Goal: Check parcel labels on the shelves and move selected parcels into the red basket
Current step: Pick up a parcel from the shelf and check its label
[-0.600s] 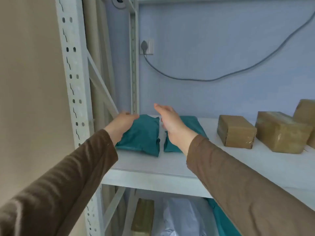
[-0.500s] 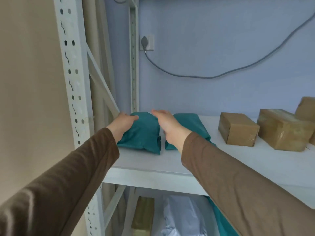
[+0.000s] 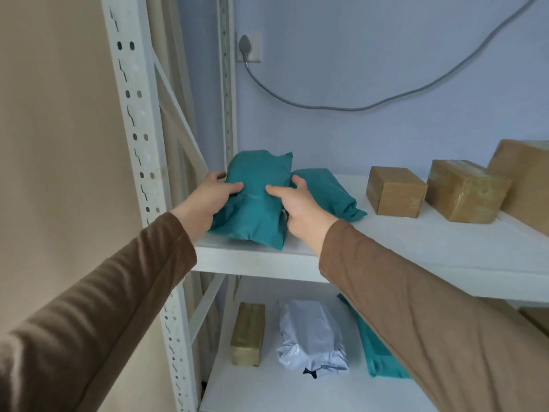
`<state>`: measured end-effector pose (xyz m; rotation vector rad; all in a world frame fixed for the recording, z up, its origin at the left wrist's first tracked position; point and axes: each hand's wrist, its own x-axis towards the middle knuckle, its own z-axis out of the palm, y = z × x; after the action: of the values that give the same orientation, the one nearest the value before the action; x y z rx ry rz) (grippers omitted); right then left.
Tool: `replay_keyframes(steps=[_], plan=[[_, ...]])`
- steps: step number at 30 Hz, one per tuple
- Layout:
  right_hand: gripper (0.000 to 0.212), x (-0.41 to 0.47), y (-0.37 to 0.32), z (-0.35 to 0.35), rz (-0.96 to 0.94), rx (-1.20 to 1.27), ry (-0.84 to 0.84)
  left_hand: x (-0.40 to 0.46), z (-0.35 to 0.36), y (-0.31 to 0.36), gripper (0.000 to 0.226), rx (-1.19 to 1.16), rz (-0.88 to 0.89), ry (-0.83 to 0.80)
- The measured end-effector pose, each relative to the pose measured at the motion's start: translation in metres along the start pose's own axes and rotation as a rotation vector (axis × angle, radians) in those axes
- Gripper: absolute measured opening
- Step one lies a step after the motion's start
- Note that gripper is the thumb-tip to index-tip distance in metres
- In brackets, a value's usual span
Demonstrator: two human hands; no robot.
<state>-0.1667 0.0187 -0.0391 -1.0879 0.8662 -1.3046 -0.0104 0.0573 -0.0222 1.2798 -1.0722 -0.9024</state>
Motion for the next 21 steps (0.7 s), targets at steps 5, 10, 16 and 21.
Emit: replay_keyframes(steps=[5,10,16,21], plan=[[0.057,-0.092,-0.018,-0.034,-0.031,0.002,-0.040,-0.090,0.000,0.006,0.068,-0.133,0.057,-0.060],[0.062,-0.193,-0.021,-0.071,-0.058,0.010,-0.066,-0.187,0.009,0.008,0.072,-0.166,0.081,-0.116],[0.063,-0.292,-0.012,-0.107,-0.118,-0.039,-0.114,-0.274,0.009,-0.013,0.082,-0.259,-0.003,-0.235],[0.066,-0.344,0.004,-0.135,-0.143,-0.128,-0.209,-0.321,0.000,-0.041,0.070,-0.271,-0.095,-0.491]])
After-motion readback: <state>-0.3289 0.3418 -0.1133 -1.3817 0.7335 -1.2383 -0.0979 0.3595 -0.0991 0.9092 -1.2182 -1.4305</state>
